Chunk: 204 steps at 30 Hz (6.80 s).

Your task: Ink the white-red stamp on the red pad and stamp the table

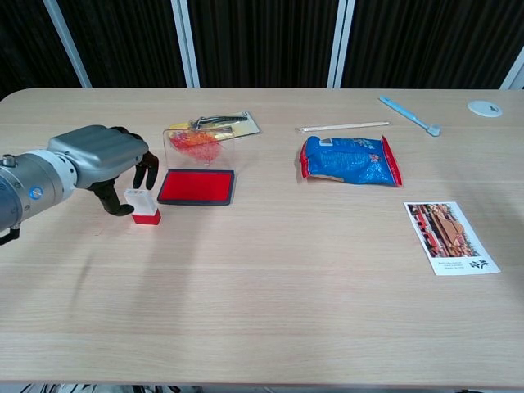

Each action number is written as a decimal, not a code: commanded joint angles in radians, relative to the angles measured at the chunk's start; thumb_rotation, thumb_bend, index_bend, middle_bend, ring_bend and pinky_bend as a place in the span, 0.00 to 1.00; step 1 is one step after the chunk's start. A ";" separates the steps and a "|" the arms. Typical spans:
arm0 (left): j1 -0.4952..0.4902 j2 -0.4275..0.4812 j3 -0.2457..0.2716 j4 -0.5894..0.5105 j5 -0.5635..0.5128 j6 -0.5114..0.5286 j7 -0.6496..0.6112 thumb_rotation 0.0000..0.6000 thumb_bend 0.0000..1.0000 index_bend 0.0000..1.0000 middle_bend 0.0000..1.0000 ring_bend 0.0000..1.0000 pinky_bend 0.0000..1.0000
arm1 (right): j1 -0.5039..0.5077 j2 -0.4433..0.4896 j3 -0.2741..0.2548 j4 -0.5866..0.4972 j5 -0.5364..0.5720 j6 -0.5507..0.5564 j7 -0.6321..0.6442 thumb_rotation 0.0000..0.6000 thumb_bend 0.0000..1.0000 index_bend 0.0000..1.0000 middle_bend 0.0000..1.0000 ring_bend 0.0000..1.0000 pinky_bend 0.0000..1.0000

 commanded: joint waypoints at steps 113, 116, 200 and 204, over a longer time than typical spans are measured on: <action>-0.270 -0.196 -0.055 0.319 -0.202 -0.080 0.067 1.00 0.53 0.72 0.72 0.48 0.52 | 0.006 0.015 0.007 -0.020 0.029 -0.027 0.055 1.00 0.11 0.00 0.00 0.00 0.19; -0.273 -0.202 -0.053 0.330 -0.202 -0.084 0.064 1.00 0.53 0.73 0.73 0.49 0.52 | 0.005 0.015 0.007 -0.019 0.030 -0.028 0.055 1.00 0.11 0.00 0.00 0.00 0.19; -0.148 0.006 0.077 -0.035 -0.143 0.110 0.070 1.00 0.45 0.72 0.72 0.51 0.55 | 0.003 0.009 0.007 -0.013 0.019 -0.015 0.049 1.00 0.11 0.00 0.00 0.00 0.19; -0.137 -0.002 0.091 -0.024 -0.136 0.110 0.063 1.00 0.43 0.71 0.72 0.51 0.55 | 0.003 0.009 0.006 -0.013 0.017 -0.014 0.050 1.00 0.11 0.00 0.00 0.00 0.19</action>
